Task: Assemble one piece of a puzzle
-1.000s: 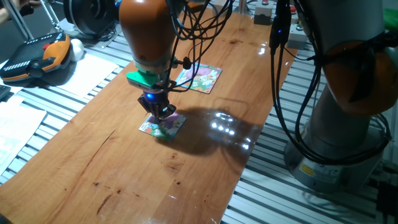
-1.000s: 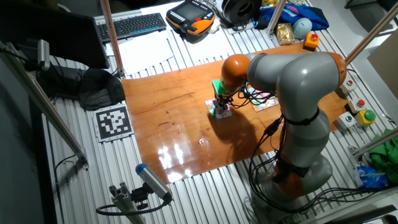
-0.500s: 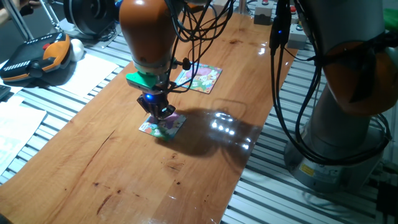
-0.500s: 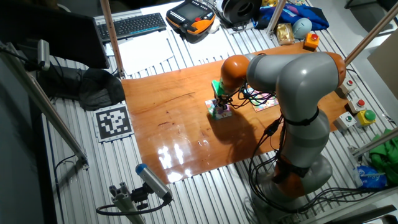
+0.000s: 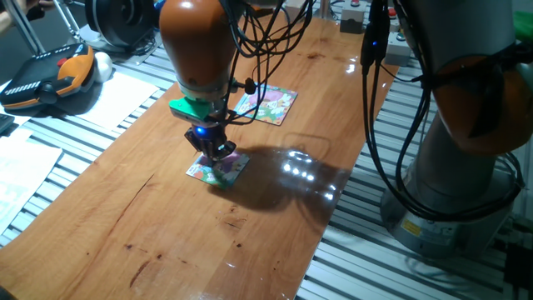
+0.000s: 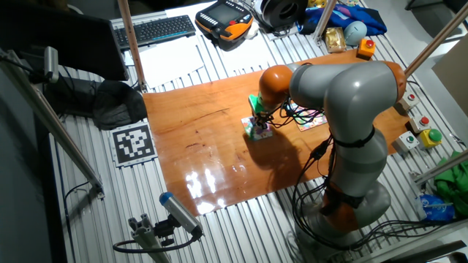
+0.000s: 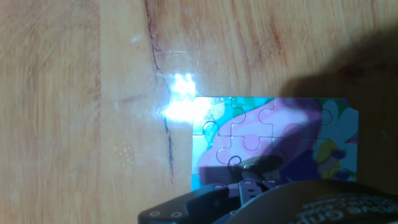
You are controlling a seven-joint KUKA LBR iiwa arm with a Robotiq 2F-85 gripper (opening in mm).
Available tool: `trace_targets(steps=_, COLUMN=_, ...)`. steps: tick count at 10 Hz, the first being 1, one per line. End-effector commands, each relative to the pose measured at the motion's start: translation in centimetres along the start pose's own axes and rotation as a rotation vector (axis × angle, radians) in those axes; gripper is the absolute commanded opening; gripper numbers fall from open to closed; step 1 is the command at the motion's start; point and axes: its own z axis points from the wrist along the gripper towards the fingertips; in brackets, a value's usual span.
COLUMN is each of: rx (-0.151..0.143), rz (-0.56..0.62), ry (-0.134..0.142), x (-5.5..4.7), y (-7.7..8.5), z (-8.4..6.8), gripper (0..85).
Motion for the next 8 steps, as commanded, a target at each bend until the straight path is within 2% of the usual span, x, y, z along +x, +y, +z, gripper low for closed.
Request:
trace_targets(steps=1, rx=0.003, rz=0.000, ry=0.000, x=0.0, y=0.1, z=-0.4, gripper=0.0)
trace_targets(steps=5, rx=0.030, rz=-0.043, ry=0.008, x=-0.1, y=0.0, z=-2.1, gripper=0.0)
trace_targets(steps=8, rx=0.025, rz=-0.087, ry=0.010, x=0.1, y=-0.2, z=-2.2, gripper=0.0)
